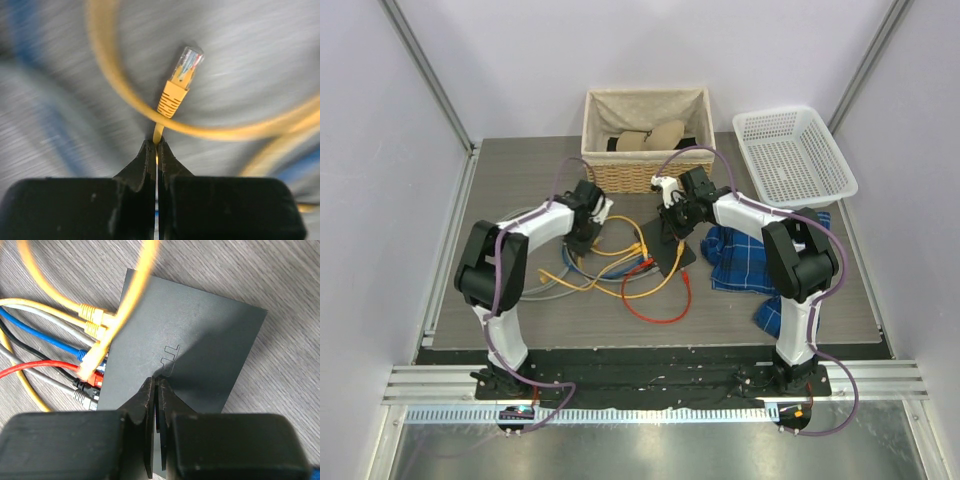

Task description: Pull the plug from the switch port

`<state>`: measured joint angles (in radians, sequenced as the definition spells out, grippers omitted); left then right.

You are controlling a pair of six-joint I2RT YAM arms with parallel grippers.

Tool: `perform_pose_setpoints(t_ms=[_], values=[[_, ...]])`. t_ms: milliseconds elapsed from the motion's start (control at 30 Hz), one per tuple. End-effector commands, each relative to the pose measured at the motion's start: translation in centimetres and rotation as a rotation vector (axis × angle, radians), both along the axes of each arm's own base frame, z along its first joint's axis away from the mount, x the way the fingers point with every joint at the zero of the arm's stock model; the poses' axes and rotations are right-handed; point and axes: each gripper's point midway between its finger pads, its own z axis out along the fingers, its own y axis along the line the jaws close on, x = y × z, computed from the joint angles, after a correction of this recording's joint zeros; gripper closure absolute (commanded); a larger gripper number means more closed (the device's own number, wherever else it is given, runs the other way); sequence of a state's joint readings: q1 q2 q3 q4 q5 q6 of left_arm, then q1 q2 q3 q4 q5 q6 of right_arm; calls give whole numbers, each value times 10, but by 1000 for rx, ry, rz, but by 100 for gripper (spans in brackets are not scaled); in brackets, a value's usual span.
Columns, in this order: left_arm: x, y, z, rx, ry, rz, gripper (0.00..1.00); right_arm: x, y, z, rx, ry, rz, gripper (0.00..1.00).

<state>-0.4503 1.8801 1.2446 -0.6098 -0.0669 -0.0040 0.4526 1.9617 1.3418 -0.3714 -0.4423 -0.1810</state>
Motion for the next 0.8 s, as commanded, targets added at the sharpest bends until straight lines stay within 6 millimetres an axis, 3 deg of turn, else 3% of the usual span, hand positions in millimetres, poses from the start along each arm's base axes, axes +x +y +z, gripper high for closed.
perform_pose_setpoints(t_ms=[0,100,200,500,533,567,633,667,733,767], values=[[4,99,16,275,-9,21,100,-21,-35,-32,-168,75,-36,92],[27,119,36,330,-90,13,100,-21,-36,-32,-168,75,-36,92],[52,123,52,375,-162,-38,100,-20,-35,-32,-167,73,-38,92],[127,93,96,304,-377,-115,96,-18,-35,-29,-165,63,-38,92],[124,91,90,291,-332,-114,81,-18,-35,-28,-167,60,-38,92],[130,74,99,210,-337,-139,75,-18,-35,-27,-167,57,-39,92],[118,55,100,97,-282,-171,64,-18,-37,-26,-171,52,-39,91],[110,31,103,-30,-265,-224,62,-18,-37,-27,-172,53,-40,92],[97,9,108,-160,-239,-248,53,-20,-38,-25,-172,49,-41,92],[84,-12,112,-255,-219,-297,51,-19,-38,-25,-171,47,-42,91]])
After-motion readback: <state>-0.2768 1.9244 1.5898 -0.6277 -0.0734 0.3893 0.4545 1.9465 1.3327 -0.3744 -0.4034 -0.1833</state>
